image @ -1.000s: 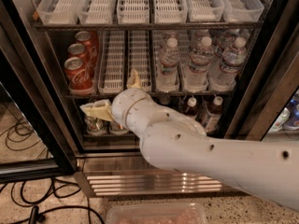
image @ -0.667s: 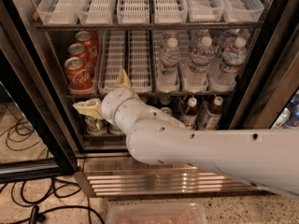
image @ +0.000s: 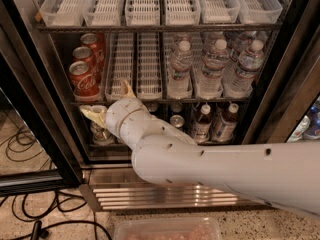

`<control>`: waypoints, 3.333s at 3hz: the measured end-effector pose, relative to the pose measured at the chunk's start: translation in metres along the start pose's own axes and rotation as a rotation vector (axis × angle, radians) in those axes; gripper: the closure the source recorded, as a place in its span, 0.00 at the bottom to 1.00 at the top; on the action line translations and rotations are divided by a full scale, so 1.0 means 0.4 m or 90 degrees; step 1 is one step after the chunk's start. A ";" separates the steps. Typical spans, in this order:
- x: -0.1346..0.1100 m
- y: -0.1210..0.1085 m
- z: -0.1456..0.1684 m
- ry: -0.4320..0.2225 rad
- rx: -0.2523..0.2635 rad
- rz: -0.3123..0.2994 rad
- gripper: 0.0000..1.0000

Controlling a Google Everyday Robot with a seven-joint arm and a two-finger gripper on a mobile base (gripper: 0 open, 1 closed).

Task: Pick coke can from middle shelf of fridge

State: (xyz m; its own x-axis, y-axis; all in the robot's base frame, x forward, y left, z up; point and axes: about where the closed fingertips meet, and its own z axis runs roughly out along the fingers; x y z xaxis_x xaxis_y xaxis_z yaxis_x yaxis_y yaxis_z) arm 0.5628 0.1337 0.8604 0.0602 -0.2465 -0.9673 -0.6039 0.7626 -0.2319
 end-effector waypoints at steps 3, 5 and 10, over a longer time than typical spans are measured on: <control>-0.003 0.088 0.102 -0.056 -0.009 0.043 0.33; -0.006 0.098 0.157 -0.071 0.009 0.036 0.15; 0.030 -0.015 0.278 -0.058 0.087 -0.003 0.30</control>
Offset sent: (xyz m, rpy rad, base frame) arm 0.0159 0.0613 -0.0165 0.1388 -0.0269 0.0418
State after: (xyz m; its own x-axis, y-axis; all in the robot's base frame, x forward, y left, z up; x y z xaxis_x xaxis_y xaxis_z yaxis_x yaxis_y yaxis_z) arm 0.6555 0.1925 0.8389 0.1393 -0.1998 -0.9699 -0.4897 0.8374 -0.2429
